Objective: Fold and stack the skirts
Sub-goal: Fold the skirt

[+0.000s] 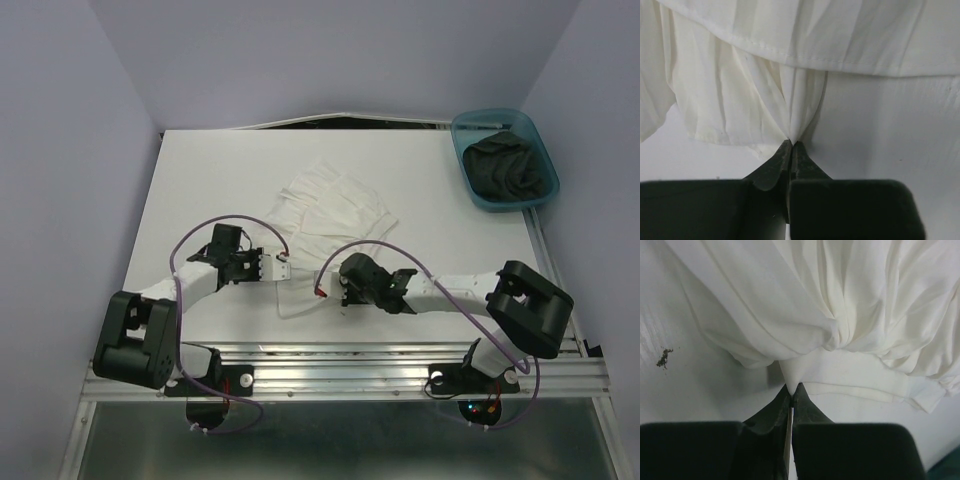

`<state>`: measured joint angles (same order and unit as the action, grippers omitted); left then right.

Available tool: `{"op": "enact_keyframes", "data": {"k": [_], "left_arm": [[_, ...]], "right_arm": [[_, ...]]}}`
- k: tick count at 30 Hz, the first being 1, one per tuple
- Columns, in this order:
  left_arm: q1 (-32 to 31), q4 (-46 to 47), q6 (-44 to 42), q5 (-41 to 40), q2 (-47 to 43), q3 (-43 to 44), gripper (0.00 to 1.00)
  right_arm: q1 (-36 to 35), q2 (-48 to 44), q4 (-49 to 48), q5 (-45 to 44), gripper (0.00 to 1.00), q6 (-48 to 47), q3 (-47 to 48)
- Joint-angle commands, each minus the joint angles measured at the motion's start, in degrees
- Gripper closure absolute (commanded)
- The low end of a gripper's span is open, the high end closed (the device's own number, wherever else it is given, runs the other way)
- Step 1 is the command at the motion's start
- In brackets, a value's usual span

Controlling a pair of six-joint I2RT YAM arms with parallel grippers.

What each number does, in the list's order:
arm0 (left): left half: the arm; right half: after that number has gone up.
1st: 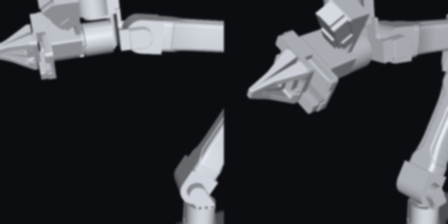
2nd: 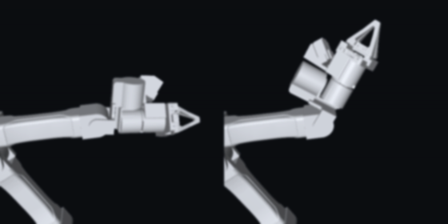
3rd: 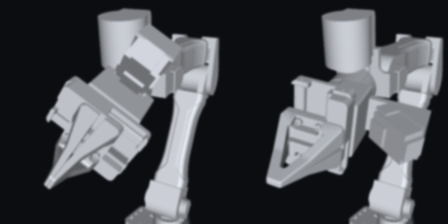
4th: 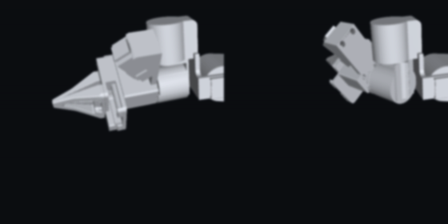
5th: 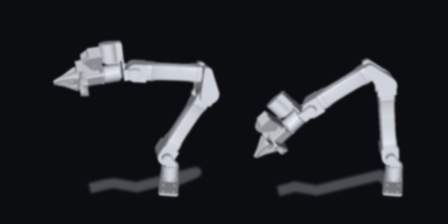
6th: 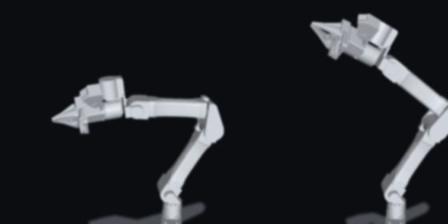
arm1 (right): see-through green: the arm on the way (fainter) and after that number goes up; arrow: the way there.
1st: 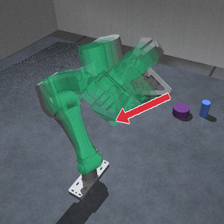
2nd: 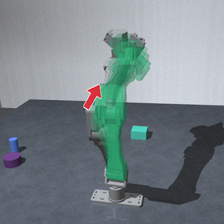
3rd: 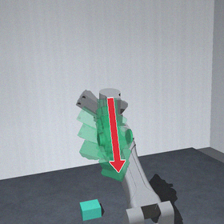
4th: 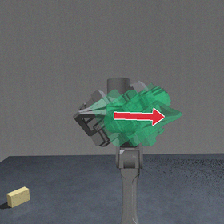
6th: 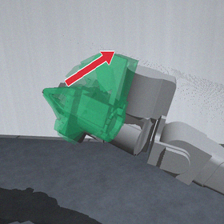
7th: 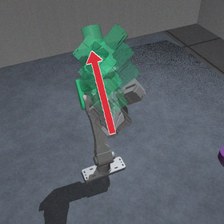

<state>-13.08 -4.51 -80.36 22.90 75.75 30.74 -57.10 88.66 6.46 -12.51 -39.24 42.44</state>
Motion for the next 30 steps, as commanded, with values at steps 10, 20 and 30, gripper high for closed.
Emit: {"op": "enact_keyframes", "data": {"k": [10, 20, 30], "left_arm": [[1.4, -13.4, 15.8, 3.4, -16.5, 8.5, 1.0], [4.0, -18.6, 23.8, 1.5, -30.2, 10.4, 1.0], [5.7, -15.0, 34.4, -2.2, -36.6, 17.1, 1.0]], "right_arm": [[-0.5, -3.1, 14.9, 12.0, 0.99, 9.4, 15.5], [-0.5, -4.6, 21.9, 22.3, 0.99, 16.7, 21.4], [2.6, -7.7, 23.2, 33.2, 0.99, 24.6, 20.0]]}}
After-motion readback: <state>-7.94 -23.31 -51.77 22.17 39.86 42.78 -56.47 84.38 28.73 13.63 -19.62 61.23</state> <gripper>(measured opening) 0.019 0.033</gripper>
